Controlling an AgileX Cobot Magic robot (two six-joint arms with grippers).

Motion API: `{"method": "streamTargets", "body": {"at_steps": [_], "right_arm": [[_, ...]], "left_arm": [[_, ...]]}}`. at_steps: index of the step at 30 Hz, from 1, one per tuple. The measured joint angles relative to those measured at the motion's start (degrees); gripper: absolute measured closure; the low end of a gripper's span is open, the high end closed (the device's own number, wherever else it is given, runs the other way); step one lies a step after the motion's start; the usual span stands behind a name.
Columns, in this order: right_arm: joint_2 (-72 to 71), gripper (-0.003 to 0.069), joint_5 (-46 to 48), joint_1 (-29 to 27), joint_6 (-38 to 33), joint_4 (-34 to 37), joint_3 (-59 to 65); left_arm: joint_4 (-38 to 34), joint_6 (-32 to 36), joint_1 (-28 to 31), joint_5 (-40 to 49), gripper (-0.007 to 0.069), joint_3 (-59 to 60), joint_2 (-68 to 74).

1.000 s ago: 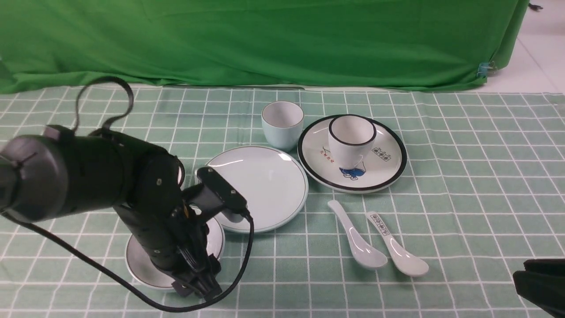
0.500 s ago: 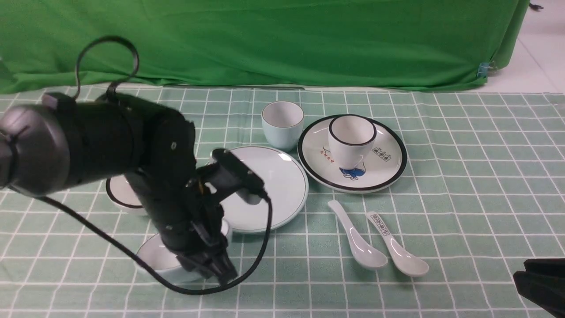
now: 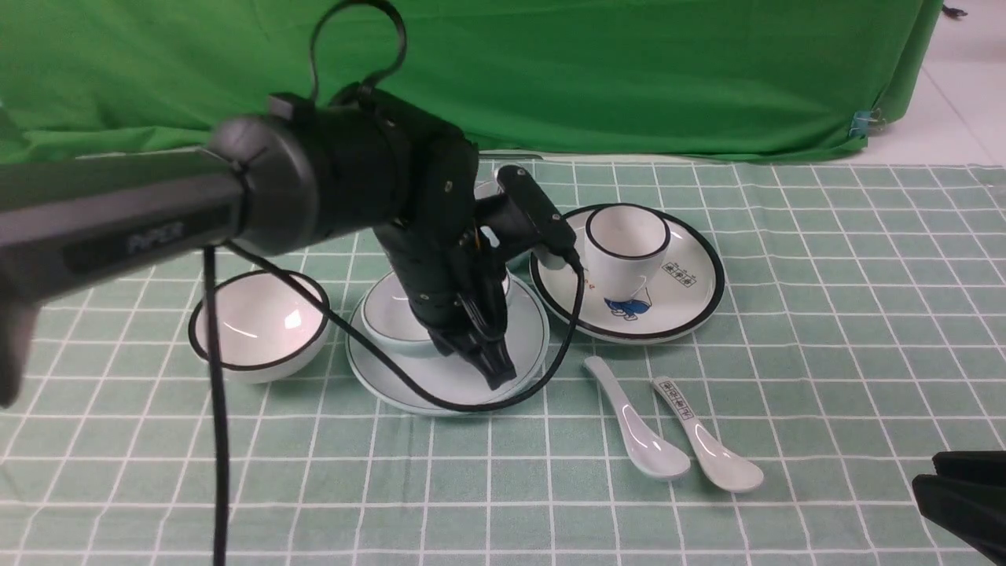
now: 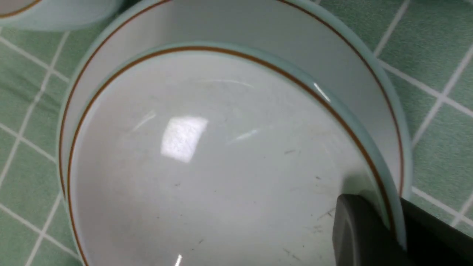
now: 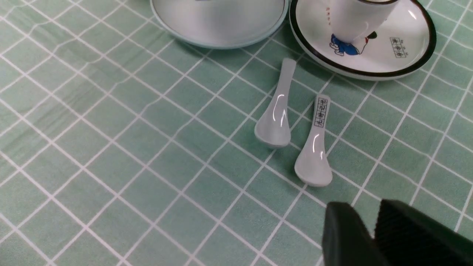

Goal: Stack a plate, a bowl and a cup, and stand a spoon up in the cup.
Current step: Use the left arm to put the blue rice bowl into the blue large plate in the middle

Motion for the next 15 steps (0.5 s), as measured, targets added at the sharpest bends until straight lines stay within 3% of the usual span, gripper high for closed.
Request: {"method": "streamTargets", "body": {"at_steps": [9,15], "right_arm": [[0.0,0.0471,0.0,0.0,0.06,0.0,0.0],[0.0,0.0465,0.0,0.0,0.16,0.0,0.0]], "left_arm": [[-1.56,3.31,0.0,0.02,0.0585,-0.35,1.45],[-2.28,4.5,0.0,0.7,0.047,-0.42,2.01]]}}
